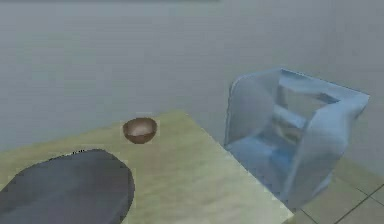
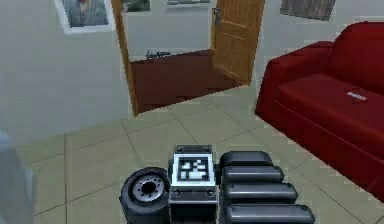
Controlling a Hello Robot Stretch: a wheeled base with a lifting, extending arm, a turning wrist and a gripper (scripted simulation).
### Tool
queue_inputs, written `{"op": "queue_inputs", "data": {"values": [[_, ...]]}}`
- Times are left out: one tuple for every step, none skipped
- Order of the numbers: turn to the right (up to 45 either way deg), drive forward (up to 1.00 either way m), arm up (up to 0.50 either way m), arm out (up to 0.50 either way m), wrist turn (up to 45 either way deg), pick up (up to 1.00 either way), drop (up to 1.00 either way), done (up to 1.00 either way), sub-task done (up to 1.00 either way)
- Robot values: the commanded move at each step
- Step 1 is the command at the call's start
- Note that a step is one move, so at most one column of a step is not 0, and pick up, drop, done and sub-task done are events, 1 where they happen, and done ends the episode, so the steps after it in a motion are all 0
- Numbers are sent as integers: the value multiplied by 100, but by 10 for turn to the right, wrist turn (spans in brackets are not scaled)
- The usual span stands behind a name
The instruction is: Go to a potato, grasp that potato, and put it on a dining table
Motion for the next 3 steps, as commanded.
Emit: {"op": "queue_inputs", "data": {"values": [[-450, 0, 0, 0, 0, 0, 0, 0, 0], [-450, 0, 0, 0, 0, 0, 0, 0, 0], [-420, 0, 0, 0, 0, 0, 0, 0, 0]]}}
